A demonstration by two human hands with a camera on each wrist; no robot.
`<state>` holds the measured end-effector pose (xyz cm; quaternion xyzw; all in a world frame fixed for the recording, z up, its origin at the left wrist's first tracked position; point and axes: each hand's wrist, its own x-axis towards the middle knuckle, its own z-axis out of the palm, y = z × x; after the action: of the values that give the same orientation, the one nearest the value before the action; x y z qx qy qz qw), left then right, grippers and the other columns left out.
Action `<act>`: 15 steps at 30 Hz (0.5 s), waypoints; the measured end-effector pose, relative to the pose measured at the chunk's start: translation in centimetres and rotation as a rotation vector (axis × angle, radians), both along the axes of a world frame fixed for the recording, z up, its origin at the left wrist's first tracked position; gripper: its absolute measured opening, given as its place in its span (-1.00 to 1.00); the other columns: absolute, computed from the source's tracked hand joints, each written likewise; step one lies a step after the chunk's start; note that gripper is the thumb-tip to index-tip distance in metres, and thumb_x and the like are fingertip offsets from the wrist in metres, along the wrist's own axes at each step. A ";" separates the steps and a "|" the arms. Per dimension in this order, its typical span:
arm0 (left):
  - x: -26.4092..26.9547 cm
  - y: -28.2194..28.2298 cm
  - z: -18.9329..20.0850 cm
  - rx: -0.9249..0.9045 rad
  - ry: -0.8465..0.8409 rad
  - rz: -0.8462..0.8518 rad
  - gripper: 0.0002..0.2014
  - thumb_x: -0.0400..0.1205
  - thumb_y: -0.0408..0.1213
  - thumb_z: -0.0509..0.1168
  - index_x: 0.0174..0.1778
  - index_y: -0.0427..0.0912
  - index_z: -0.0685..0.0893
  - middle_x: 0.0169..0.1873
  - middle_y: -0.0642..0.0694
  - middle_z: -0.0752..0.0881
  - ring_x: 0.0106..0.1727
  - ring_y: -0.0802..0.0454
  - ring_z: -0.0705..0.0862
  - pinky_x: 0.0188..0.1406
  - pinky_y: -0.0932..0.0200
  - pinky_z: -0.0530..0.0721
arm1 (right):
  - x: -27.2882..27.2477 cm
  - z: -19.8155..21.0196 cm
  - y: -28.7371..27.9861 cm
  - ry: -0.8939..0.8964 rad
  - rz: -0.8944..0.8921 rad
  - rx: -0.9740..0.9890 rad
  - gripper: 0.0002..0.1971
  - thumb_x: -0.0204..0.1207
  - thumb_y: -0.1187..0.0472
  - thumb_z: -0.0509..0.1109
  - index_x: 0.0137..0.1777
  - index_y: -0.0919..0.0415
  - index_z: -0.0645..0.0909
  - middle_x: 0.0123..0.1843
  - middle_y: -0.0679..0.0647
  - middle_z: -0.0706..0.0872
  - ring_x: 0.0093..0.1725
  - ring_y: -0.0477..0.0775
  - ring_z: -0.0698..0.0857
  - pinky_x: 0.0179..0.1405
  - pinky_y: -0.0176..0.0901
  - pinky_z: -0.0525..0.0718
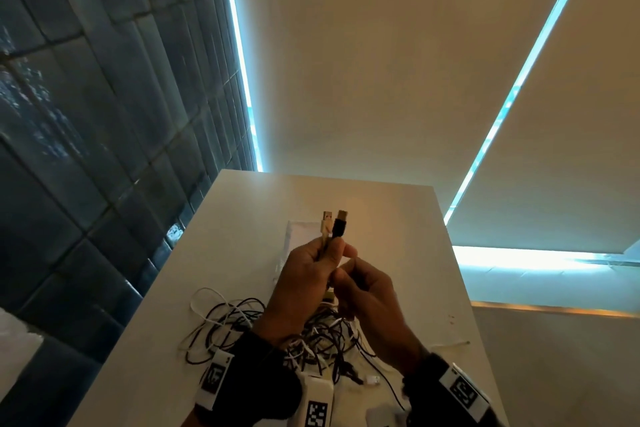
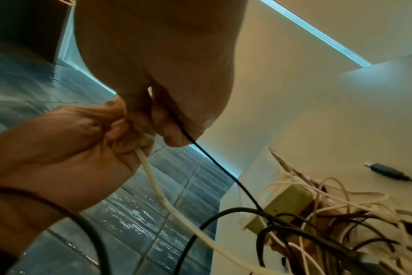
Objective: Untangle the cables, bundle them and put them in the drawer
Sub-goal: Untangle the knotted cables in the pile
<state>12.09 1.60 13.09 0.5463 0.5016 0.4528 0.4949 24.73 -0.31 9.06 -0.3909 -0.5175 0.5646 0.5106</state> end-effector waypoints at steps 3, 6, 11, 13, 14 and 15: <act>-0.2 0.3 -0.1 0.058 0.009 0.078 -0.66 0.66 0.05 0.13 -0.25 -0.03 0.70 -0.56 0.03 0.54 -0.44 0.08 0.54 -0.34 0.04 0.62 | -0.4 0.6 0.6 0.012 0.036 0.029 -0.79 0.65 0.17 0.30 -0.17 0.25 0.62 -0.38 -0.01 0.58 -0.47 -0.11 0.46 -0.47 -0.28 0.50; -0.5 0.6 0.1 0.058 -0.091 0.177 -0.63 0.66 0.04 0.08 -0.31 -0.08 0.62 -0.46 0.02 0.63 -0.34 0.08 0.61 -0.25 0.14 0.61 | -0.2 -0.1 1.1 -0.062 0.109 0.069 -0.76 0.65 0.13 0.26 -0.21 0.21 0.60 -0.39 0.01 0.52 -0.44 -0.12 0.43 -0.44 -0.30 0.46; -1.2 0.6 1.8 -0.026 -0.600 0.211 -0.63 0.78 -0.23 0.02 -0.35 -0.19 0.48 -0.60 0.00 0.29 -0.57 0.12 0.20 -0.53 0.20 0.23 | -0.5 -3.7 1.9 -0.208 0.178 0.042 -0.75 0.69 0.20 0.25 -0.23 0.26 0.54 -0.37 -0.03 0.52 -0.38 -0.16 0.47 -0.36 -0.33 0.47; -1.7 0.4 2.2 0.007 -0.618 0.233 -0.61 0.79 -0.26 0.01 -0.37 -0.18 0.48 -0.58 -0.01 0.24 -0.56 0.11 0.14 -0.54 0.17 0.13 | -0.8 -5.2 2.3 -0.261 0.164 0.013 -0.74 0.71 0.24 0.23 -0.23 0.26 0.54 -0.34 0.05 0.53 -0.34 -0.11 0.49 -0.31 -0.30 0.48; -2.0 0.3 2.3 0.028 -0.616 0.240 -0.61 0.79 -0.27 0.00 -0.37 -0.18 0.47 -0.59 -0.02 0.23 -0.57 0.10 0.13 -0.55 0.17 0.13 | -1.0 -5.9 2.6 -0.298 0.154 0.010 -0.73 0.71 0.24 0.22 -0.25 0.22 0.54 -0.33 0.06 0.55 -0.32 -0.09 0.52 -0.28 -0.27 0.50; -2.2 0.2 2.5 0.045 -0.615 0.243 -0.61 0.79 -0.27 0.00 -0.37 -0.18 0.47 -0.59 -0.02 0.23 -0.57 0.10 0.13 -0.55 0.17 0.13 | -1.1 -6.6 2.9 -0.343 0.147 0.014 -0.72 0.71 0.20 0.21 -0.26 0.15 0.55 -0.33 0.04 0.58 -0.31 -0.07 0.54 -0.25 -0.23 0.52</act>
<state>9.84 1.80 15.63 0.3310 0.3801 0.6632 0.5533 23.59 2.60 2.50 -0.4388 -0.6280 0.5220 0.3749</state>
